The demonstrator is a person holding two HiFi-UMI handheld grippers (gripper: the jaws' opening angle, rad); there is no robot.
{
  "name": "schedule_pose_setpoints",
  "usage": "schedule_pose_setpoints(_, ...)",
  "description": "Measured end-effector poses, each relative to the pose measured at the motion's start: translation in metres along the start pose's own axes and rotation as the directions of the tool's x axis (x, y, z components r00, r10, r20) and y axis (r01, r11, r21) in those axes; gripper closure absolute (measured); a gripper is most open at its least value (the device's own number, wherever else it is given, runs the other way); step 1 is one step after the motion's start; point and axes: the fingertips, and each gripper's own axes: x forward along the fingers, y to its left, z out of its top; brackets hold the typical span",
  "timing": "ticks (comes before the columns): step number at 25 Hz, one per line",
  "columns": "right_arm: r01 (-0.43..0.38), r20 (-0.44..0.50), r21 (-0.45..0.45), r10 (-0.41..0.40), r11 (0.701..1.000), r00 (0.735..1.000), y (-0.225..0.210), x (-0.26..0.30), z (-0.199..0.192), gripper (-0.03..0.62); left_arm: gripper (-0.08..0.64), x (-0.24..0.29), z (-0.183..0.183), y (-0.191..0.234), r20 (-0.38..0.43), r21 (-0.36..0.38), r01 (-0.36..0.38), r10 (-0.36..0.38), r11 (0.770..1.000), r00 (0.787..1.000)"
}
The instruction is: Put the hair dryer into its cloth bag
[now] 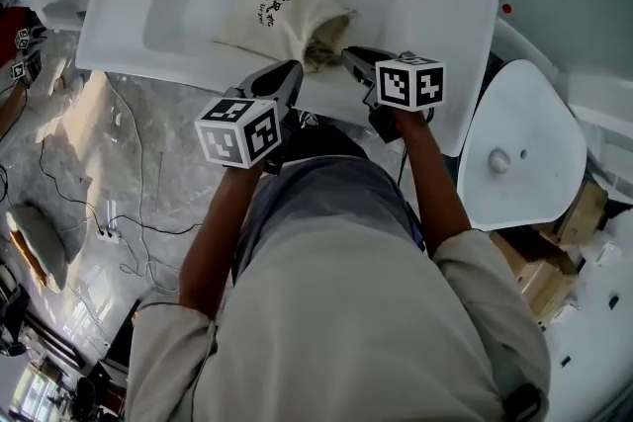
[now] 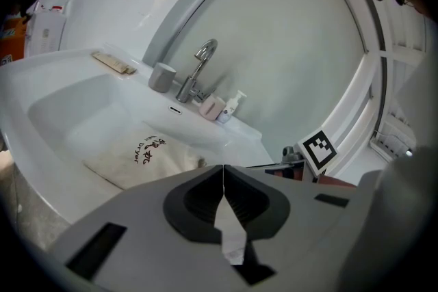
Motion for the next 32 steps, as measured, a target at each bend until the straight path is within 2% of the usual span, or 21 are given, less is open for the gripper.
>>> schedule_pose_setpoints(10, -0.016, 0.063, -0.052, 0.02, 0.998, 0.998, 0.018, -0.047, 0.006, 0.551, 0.551, -0.018, 0.008, -0.017, 0.097, 0.028, 0.011, -0.014, 1.0, 0.995)
schedule_pose_setpoints(19, -0.024, 0.137, -0.059, 0.032, 0.998, 0.99, 0.03, -0.092, 0.002, 0.554, 0.551, -0.035, 0.009, -0.05, 0.1, 0.034, 0.018, -0.021, 0.999, 0.995)
schedule_pose_setpoints(26, -0.01, 0.179, -0.107, 0.029, 0.994, 0.983, 0.037, -0.105, 0.007, 0.554, 0.551, -0.044, 0.01, -0.044, 0.123, 0.041, -0.006, 0.001, 0.999, 0.992)
schedule_pose_setpoints(32, 0.007, 0.197, -0.169, 0.027, 0.986, 0.98, 0.048, -0.124, 0.004, 0.554, 0.551, -0.058, 0.014, -0.056, 0.148, 0.108, -0.035, 0.019, 0.993, 0.989)
